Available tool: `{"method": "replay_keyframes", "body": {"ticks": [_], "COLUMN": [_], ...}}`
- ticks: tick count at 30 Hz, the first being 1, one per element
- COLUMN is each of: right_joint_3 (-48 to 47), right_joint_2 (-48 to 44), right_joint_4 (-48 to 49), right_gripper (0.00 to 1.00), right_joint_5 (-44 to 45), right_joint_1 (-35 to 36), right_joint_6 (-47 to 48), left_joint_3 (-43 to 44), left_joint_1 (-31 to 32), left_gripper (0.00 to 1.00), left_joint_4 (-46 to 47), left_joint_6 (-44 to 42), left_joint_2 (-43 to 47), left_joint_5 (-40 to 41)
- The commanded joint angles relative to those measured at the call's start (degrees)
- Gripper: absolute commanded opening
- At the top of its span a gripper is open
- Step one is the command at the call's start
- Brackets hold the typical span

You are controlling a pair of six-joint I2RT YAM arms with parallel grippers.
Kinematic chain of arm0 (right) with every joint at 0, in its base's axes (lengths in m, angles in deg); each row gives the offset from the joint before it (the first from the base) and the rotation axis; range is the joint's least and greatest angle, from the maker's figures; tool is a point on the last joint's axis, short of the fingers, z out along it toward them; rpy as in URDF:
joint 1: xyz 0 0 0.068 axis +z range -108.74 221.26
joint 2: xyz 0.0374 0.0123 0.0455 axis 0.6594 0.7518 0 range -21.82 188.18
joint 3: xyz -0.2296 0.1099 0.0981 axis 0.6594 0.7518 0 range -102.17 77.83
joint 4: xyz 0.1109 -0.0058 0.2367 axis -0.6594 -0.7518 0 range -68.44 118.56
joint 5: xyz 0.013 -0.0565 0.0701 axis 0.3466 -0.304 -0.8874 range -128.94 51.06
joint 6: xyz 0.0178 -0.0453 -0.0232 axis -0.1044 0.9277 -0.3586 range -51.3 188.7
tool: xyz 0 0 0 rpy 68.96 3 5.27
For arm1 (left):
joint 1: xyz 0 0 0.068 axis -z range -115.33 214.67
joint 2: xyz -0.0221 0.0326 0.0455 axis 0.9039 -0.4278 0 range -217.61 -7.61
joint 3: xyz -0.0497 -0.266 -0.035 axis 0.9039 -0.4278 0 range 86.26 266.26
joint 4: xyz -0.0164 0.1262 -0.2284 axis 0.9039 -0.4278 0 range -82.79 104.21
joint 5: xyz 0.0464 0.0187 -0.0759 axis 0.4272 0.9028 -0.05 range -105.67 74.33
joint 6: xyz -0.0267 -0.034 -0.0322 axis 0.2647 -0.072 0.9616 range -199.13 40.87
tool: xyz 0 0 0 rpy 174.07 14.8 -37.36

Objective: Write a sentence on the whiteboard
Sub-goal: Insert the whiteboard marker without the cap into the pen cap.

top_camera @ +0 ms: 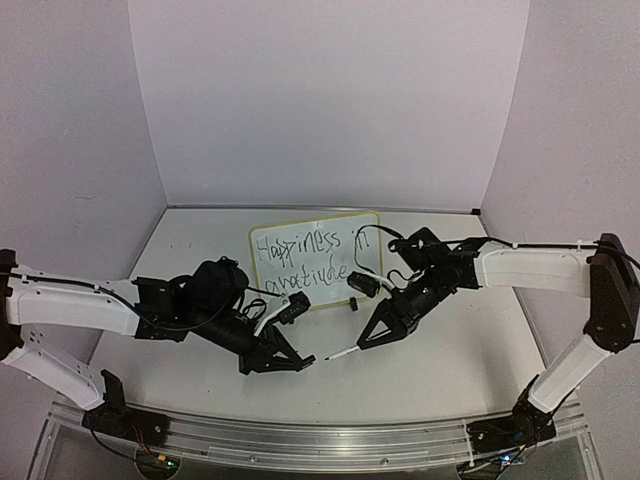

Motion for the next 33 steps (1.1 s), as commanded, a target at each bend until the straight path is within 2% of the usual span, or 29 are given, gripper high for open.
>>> {"method": "replay_keyframes", "body": {"ticks": [1,33], "right_joint_3": [-2.9,-3.1], "right_joint_2": [1.4,3.4], "right_joint_4": [-0.7,-1.8], "right_gripper": [0.00,0.00], "right_joint_5": [-0.6,-2.4], "right_joint_1": [0.2,1.4], "right_joint_6": [1.9,3.7], "left_joint_3": [3.0,5.8], "left_joint_1": [0.6,1.0], "left_gripper": [0.00,0.00], "left_joint_4": [0.4,0.1], "left_joint_6": [-0.9,-1.9], "left_joint_2": [-1.1,-4.2], "left_joint_5": [-3.0,-3.5]}}
